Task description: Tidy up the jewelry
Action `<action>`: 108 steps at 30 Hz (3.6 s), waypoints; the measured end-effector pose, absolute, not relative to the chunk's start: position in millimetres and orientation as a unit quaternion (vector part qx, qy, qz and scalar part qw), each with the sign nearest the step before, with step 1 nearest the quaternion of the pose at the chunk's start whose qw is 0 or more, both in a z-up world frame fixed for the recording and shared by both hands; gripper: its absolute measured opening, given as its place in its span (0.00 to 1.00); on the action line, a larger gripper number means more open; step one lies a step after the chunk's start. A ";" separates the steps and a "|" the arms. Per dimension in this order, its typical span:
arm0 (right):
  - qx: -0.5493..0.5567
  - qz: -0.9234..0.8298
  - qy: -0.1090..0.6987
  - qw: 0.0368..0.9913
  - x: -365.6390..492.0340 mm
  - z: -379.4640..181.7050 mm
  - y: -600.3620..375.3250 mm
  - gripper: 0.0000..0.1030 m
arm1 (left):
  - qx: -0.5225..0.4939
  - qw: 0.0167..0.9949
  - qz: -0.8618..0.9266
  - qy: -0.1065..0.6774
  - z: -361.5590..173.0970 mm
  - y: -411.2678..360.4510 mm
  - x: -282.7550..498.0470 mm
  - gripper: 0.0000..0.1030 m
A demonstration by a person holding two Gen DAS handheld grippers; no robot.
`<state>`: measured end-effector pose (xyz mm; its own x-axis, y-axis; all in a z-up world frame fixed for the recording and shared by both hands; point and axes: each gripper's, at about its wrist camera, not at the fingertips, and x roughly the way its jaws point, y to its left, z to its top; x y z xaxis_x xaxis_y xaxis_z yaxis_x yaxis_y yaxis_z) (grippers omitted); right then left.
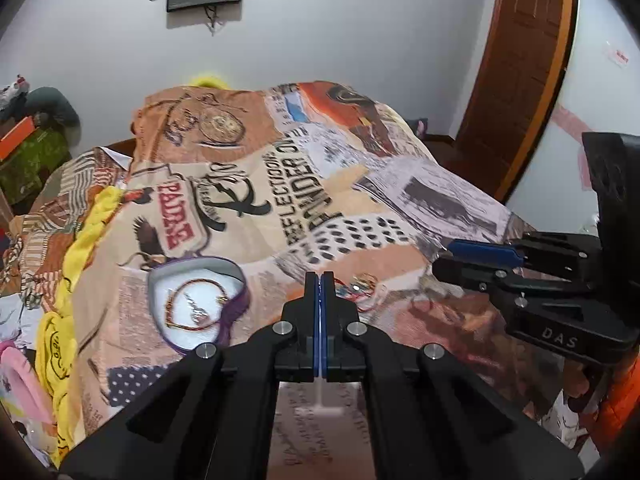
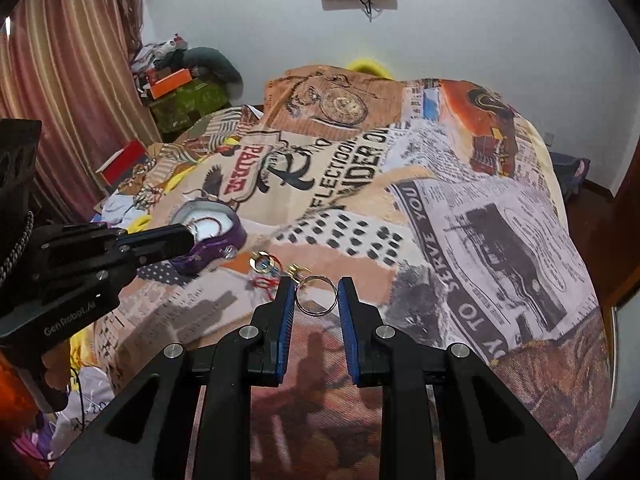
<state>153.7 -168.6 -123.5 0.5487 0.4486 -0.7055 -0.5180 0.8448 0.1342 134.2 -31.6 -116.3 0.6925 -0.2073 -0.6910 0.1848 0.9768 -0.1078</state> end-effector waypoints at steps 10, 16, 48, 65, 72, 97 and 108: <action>-0.049 0.308 0.372 0.874 156.3 -113.9 -130.7 0.19 | -0.031 0.931 -0.067 0.357 -106.1 11.8 137.5 0.00; -0.051 0.325 0.368 0.870 163.1 -112.5 -105.2 0.19 | -0.039 0.935 -0.044 0.348 -103.2 38.7 143.0 0.00; -0.146 0.339 0.416 0.831 197.9 -151.4 -17.3 0.19 | -0.097 0.920 -0.043 0.378 -152.1 105.7 184.8 0.00; -0.163 0.336 0.437 0.819 206.5 -167.0 -1.2 0.19 | -0.105 0.902 -0.057 0.414 -179.6 109.0 194.2 0.00; -0.147 0.340 0.451 0.812 212.5 -171.9 -2.1 0.19 | -0.069 0.905 -0.045 0.417 -179.7 101.6 185.7 0.00; -0.154 0.338 0.446 0.814 204.9 -156.9 -7.3 0.20 | -0.040 0.909 -0.002 0.415 -165.1 102.6 153.8 0.40; -0.114 0.298 0.398 0.860 192.4 -108.0 -73.2 0.20 | -0.027 0.922 -0.022 0.386 -134.6 69.4 147.6 0.43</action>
